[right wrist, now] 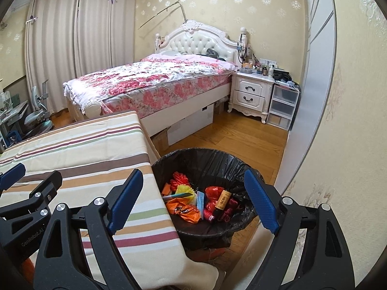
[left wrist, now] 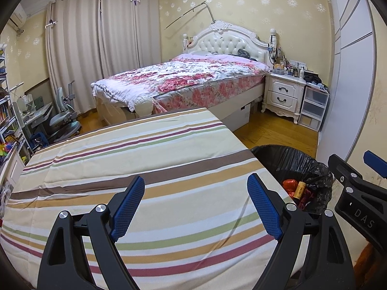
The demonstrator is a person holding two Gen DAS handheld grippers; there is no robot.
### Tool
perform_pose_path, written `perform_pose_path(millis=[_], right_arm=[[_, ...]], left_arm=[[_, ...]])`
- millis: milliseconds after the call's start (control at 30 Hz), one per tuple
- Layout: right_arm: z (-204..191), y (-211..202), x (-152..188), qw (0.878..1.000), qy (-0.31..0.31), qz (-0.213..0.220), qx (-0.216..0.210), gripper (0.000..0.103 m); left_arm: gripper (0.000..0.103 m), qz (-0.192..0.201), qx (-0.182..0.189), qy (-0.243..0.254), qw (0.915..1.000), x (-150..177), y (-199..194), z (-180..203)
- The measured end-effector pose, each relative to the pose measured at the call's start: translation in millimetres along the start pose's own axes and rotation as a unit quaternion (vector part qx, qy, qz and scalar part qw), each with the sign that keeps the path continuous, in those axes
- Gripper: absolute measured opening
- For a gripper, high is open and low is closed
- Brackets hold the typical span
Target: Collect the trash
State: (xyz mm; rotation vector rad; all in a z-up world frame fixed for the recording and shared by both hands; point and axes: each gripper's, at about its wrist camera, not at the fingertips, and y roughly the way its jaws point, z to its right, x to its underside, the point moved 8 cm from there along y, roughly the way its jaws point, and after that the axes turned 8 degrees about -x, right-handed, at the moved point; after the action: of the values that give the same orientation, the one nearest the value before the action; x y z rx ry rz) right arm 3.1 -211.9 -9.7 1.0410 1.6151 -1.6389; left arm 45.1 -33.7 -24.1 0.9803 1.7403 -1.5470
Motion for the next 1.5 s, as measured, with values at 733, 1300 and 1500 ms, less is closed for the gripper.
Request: perform_pose_path(millis=[733, 1300, 1500], right_arm=[[-4, -12, 3, 1.000, -0.005, 0.006, -0.004, 0.084], [-3, -12, 3, 1.000, -0.005, 0.006, -0.004, 0.084], [-3, -11, 4, 1.000, -0.005, 0.006, -0.004, 0.084]], left_arm=[[0.084, -0.003, 0.002, 0.000, 1.0000, 7, -13, -3], [0.084, -0.003, 0.002, 0.000, 1.0000, 7, -13, -3], [0.084, -0.003, 0.002, -0.001, 1.0000, 7, -13, -3]])
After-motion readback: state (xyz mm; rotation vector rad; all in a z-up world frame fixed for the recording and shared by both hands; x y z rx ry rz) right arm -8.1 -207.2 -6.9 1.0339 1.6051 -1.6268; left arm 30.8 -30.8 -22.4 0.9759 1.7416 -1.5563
